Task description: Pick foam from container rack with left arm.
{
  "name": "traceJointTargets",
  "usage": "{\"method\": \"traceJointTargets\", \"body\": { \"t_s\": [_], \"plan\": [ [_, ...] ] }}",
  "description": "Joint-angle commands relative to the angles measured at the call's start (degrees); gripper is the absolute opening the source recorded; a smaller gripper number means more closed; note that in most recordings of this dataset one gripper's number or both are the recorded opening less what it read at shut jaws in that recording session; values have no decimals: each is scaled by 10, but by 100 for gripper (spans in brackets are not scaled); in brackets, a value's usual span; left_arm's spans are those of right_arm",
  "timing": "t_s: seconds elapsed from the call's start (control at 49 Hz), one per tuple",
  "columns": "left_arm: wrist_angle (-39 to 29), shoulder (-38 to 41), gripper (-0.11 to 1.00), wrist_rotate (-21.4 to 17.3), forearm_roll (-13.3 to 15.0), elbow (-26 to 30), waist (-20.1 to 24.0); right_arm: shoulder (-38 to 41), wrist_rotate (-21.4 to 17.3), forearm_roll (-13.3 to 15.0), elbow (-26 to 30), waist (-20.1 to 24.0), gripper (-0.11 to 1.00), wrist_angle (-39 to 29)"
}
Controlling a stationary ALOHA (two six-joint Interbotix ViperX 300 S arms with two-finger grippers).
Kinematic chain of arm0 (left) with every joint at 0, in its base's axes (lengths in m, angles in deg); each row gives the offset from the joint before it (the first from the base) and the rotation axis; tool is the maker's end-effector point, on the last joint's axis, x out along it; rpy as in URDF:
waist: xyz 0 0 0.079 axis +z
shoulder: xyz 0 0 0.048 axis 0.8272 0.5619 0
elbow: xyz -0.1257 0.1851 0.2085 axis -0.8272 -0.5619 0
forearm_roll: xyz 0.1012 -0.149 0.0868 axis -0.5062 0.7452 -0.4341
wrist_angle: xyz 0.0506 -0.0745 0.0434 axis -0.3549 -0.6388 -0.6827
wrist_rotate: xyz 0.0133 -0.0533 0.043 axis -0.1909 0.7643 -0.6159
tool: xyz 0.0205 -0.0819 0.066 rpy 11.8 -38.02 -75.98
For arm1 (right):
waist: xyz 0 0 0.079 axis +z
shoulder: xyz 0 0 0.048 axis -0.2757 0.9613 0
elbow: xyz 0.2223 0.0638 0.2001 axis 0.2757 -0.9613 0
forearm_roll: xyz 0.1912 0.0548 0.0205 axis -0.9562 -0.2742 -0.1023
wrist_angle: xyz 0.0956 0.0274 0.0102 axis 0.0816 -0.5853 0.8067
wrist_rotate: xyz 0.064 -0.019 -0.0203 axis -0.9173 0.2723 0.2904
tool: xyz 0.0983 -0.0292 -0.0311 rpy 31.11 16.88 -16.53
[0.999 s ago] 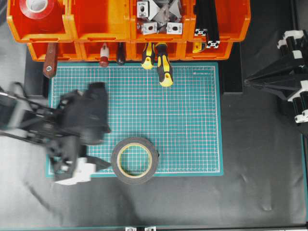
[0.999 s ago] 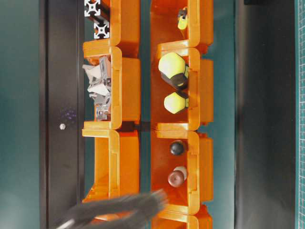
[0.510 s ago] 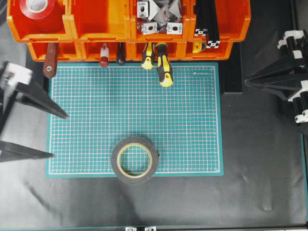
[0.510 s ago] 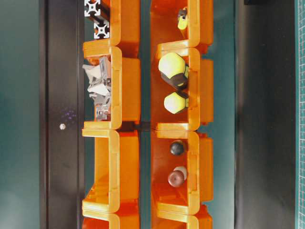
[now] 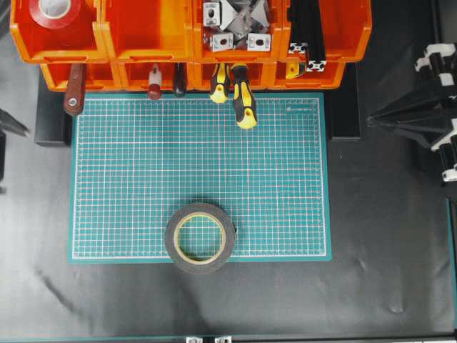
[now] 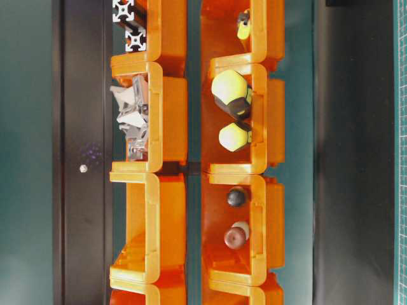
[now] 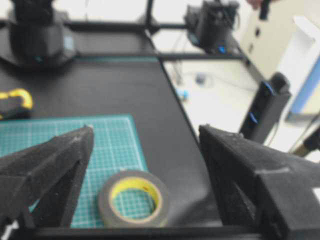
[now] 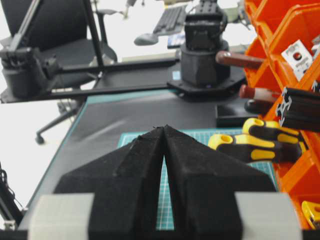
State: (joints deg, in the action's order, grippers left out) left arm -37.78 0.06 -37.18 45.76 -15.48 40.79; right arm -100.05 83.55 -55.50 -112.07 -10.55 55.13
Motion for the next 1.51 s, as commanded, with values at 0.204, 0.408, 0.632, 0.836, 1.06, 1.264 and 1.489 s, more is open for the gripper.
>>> {"method": "traceJointTargets", "body": {
  "t_s": [0.204,0.408,0.632,0.836,1.06,1.264,1.489],
  "plan": [
    [24,-50,79,-3,-1,-29,18,-14,0,-2,18,1,0,2],
    [24,-54,79,-3,-2,-42,18,-13,3,-1,17,1,0,1],
    [25,-54,79,5,-1,-50,18,-8,9,7,14,1,0,-12],
    [24,-53,79,7,-1,-52,17,-8,8,8,14,1,0,-12],
    [26,-54,79,6,-1,-54,15,-11,8,8,14,4,0,-16],
    [23,-66,79,-3,-1,-63,19,-11,5,8,13,4,0,-15],
    [25,-70,79,-3,-2,-76,19,-12,4,8,13,4,0,-14]
  ]
}}
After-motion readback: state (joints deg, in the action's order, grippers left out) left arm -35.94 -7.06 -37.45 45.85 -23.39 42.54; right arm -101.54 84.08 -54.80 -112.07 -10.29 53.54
